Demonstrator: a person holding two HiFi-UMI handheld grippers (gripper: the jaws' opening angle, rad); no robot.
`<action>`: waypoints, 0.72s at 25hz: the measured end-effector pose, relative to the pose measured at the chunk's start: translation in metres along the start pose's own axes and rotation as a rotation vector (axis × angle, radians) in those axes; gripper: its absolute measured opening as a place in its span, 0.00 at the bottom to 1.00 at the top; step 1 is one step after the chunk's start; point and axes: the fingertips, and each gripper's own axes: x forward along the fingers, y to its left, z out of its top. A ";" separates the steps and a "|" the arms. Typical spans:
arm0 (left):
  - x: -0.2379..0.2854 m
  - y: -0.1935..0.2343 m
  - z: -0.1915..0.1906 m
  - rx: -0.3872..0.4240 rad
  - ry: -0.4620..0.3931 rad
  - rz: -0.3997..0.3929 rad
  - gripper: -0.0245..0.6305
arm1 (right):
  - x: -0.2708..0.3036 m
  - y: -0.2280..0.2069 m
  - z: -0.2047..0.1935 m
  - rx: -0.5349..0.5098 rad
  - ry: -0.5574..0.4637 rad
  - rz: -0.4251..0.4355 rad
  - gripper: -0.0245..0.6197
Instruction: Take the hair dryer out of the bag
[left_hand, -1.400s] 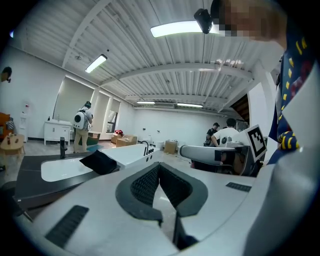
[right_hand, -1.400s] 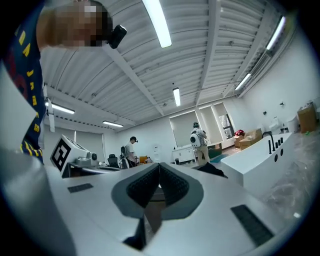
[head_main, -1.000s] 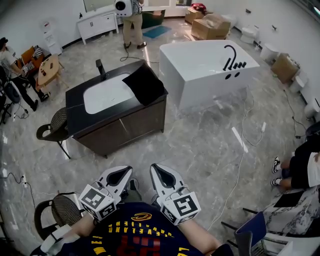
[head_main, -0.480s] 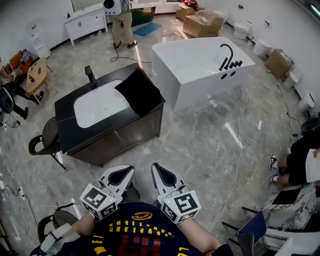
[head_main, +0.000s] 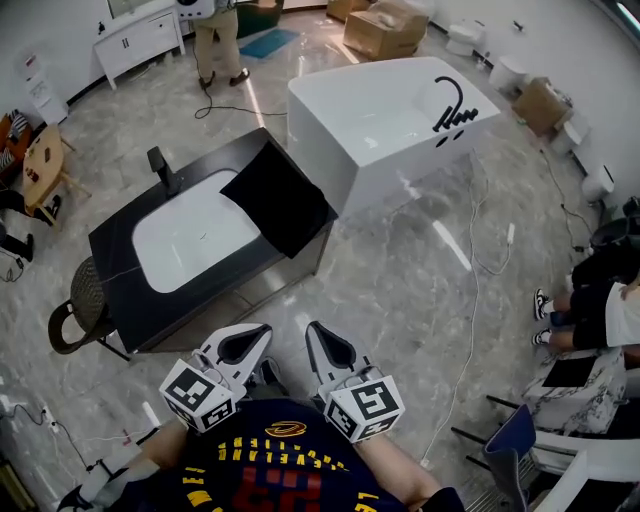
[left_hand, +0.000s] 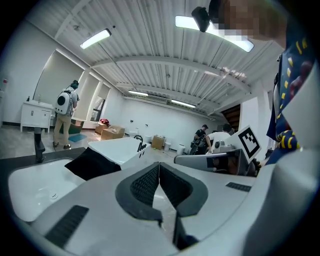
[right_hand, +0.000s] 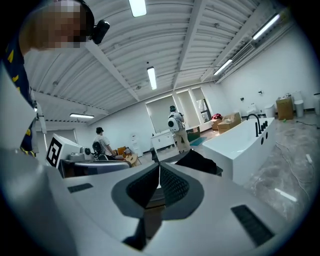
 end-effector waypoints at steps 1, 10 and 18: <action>0.001 0.011 0.001 -0.001 0.003 -0.003 0.04 | 0.008 -0.001 -0.001 0.010 0.008 -0.014 0.05; 0.051 0.091 -0.007 0.128 0.076 -0.004 0.04 | 0.041 -0.022 -0.018 0.070 0.082 -0.121 0.05; 0.120 0.120 -0.017 0.146 0.158 0.009 0.04 | 0.071 -0.072 -0.013 0.135 0.074 -0.114 0.05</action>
